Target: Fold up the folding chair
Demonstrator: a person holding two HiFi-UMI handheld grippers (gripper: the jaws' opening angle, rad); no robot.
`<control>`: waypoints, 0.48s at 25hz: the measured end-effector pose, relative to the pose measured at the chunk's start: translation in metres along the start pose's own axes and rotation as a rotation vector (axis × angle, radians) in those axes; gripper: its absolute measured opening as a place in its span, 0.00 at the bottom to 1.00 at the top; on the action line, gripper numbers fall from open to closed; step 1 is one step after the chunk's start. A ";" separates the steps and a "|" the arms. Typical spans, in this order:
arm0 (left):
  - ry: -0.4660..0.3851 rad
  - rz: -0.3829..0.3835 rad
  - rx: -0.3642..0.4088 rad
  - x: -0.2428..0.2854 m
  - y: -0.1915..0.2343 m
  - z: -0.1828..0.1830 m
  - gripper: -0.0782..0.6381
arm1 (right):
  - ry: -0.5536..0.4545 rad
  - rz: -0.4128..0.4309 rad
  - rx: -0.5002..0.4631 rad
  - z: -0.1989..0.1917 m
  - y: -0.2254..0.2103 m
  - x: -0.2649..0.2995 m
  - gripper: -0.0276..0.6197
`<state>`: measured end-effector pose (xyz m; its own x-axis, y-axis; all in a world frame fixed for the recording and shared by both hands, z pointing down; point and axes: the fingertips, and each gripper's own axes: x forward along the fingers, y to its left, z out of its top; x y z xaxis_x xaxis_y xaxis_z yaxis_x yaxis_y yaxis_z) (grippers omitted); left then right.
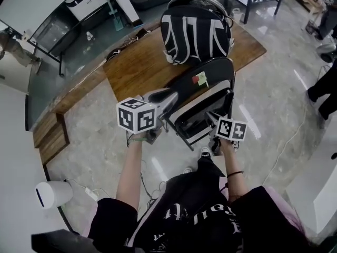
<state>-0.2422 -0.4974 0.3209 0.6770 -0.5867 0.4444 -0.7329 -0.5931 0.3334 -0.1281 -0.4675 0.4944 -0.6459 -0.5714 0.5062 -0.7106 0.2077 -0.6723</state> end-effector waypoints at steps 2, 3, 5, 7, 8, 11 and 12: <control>0.012 0.000 -0.007 -0.014 -0.017 -0.021 0.20 | -0.005 0.019 -0.020 -0.010 0.023 -0.010 0.13; 0.017 -0.003 -0.018 -0.021 -0.024 -0.033 0.19 | -0.007 0.026 -0.028 -0.016 0.033 -0.015 0.12; 0.016 -0.020 -0.058 -0.036 -0.038 -0.055 0.13 | -0.015 0.034 -0.038 -0.031 0.052 -0.026 0.11; 0.008 -0.038 -0.096 -0.050 -0.052 -0.077 0.12 | -0.026 0.039 -0.046 -0.049 0.069 -0.040 0.10; 0.005 -0.045 -0.109 -0.057 -0.059 -0.088 0.12 | -0.033 0.040 -0.050 -0.058 0.077 -0.048 0.09; 0.017 -0.068 -0.124 -0.076 -0.083 -0.124 0.11 | -0.056 0.033 -0.053 -0.091 0.094 -0.075 0.08; 0.025 -0.077 -0.129 -0.081 -0.092 -0.135 0.11 | -0.061 0.027 -0.051 -0.103 0.097 -0.084 0.08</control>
<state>-0.2391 -0.3211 0.3666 0.7309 -0.5271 0.4336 -0.6825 -0.5593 0.4705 -0.1719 -0.3180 0.4421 -0.6478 -0.6119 0.4538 -0.7077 0.2629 -0.6557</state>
